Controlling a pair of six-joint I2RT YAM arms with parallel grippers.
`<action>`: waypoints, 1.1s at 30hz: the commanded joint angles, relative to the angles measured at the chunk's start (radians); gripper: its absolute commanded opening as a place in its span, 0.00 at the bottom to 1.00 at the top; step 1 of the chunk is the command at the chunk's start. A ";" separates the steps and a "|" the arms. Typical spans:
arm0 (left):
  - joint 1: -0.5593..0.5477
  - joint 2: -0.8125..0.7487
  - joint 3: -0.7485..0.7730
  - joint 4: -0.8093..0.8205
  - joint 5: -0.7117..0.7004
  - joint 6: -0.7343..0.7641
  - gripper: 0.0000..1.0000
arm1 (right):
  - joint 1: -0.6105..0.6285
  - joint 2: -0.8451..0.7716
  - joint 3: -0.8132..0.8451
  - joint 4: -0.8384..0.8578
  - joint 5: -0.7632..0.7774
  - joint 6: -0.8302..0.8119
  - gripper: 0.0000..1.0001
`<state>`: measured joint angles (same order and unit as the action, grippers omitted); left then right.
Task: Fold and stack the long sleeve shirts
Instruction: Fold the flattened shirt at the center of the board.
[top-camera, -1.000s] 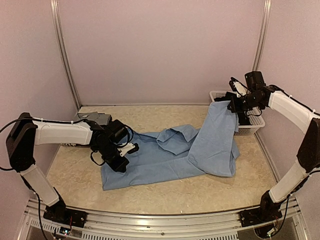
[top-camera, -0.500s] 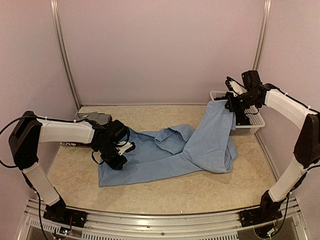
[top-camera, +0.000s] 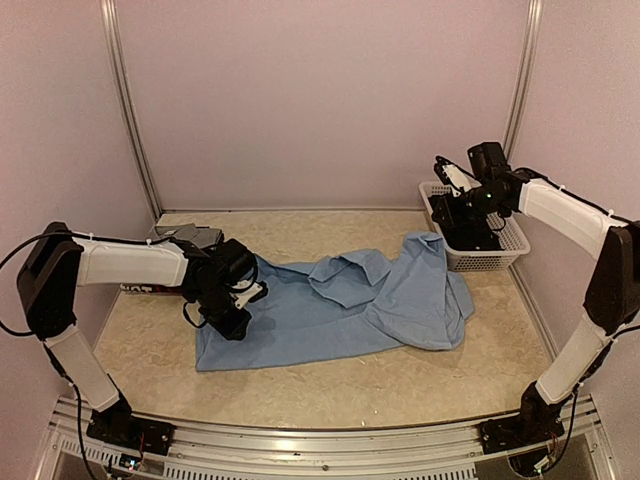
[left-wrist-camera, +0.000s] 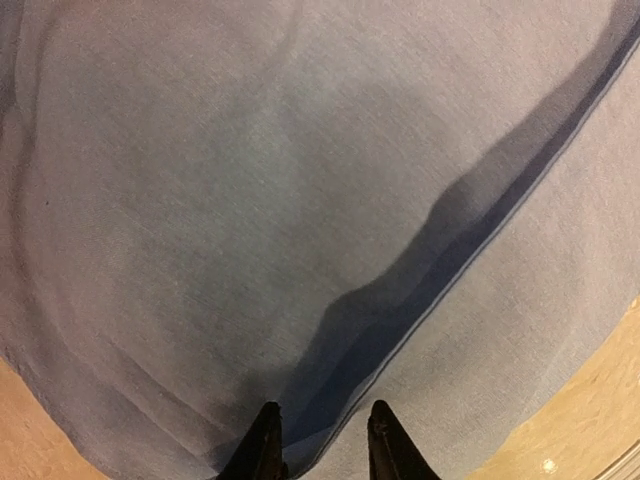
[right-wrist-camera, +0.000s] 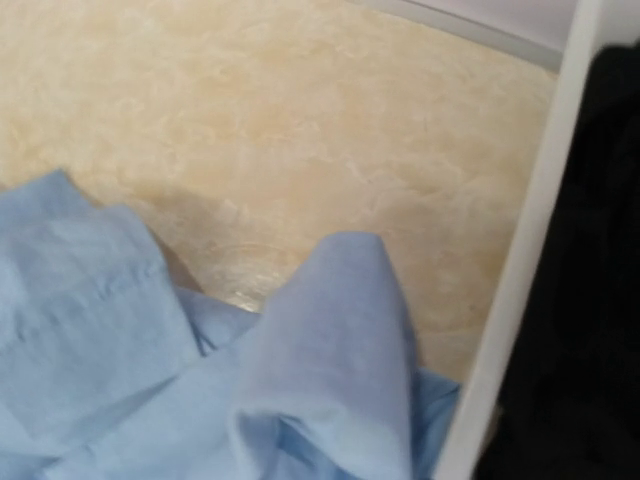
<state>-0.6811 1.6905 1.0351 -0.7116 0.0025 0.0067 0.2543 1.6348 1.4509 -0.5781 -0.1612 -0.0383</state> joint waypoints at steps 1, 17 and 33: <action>0.006 -0.070 0.012 0.009 -0.057 -0.001 0.32 | 0.023 -0.029 0.018 -0.036 0.099 0.033 0.44; 0.018 -0.330 -0.065 0.255 -0.025 -0.230 0.98 | 0.277 -0.450 -0.532 -0.171 0.163 0.400 0.74; -0.199 -0.428 -0.406 0.591 -0.115 -0.681 0.98 | 0.349 -0.474 -0.718 -0.131 0.057 0.556 0.55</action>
<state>-0.8448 1.2625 0.6994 -0.2432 -0.0700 -0.5270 0.5797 1.1522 0.7540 -0.7345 -0.0795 0.4690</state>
